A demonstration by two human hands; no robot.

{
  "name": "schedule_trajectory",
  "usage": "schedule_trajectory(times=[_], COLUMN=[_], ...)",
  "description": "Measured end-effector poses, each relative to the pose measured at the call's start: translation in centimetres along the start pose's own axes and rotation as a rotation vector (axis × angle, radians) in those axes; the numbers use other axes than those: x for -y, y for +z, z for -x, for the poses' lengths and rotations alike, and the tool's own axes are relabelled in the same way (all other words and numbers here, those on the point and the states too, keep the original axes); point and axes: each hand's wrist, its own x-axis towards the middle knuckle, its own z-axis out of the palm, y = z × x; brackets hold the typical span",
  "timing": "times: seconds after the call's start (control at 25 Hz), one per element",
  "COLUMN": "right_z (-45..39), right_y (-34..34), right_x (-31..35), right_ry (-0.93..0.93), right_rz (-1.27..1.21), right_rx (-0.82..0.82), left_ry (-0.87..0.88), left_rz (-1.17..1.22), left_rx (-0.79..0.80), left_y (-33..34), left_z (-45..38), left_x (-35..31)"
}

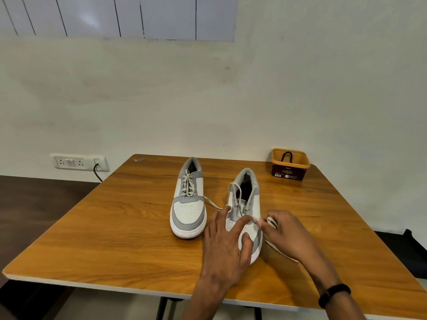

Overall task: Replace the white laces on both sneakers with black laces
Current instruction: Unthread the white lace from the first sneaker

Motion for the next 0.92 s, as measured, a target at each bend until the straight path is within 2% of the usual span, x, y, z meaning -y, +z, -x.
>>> schedule_trajectory(times=[0.16, 0.24, 0.28, 0.32, 0.4, 0.48, 0.6, 0.64, 0.72, 0.84, 0.92], right_z=[1.0, 0.8, 0.5, 0.1, -0.6, -0.5, -0.2, -0.1, 0.2, 0.6, 0.4], right_y=[-3.5, -4.7, -4.7, -4.3, -2.6, -0.4, 1.4, 1.2, -0.1, -3.4, -4.5], right_x=[2.1, 2.8, 2.8, 2.6, 1.6, 0.3, -0.9, -0.7, -0.1, 2.2, 2.7], right_ry=[-0.059, -0.069, -0.056, -0.036, 0.030, 0.072, 0.028, 0.015, -0.028, -0.117, -0.117], right_rz=[-0.735, -0.996, -0.984, -0.856, -0.439, -0.152, 0.075, 0.070, -0.148, -0.515, -0.730], right_rx=[-0.113, -0.164, -0.196, -0.229, -0.244, -0.126, -0.038, -0.023, -0.022, -0.179, -0.211], left_ry=[-0.012, -0.023, -0.026, -0.026, -0.021, -0.016, -0.013, -0.009, -0.004, -0.002, -0.010], left_rz=[0.017, 0.026, 0.024, 0.022, 0.015, 0.003, 0.000, 0.001, 0.012, 0.023, 0.030], left_rx=[0.019, 0.023, 0.028, 0.030, 0.024, 0.021, 0.010, 0.005, 0.006, 0.000, 0.001], left_y=[0.1, 0.1, 0.0, 0.0, -0.1, 0.0, 0.1, 0.1, 0.2, 0.2, 0.2], left_z=[0.0, 0.0, -0.1, -0.1, -0.2, -0.1, -0.1, -0.1, 0.0, -0.1, -0.2], left_x=[0.2, 0.2, 0.1, 0.0, 0.1, 0.1, 0.0, 0.0, 0.1, 0.1, 0.1])
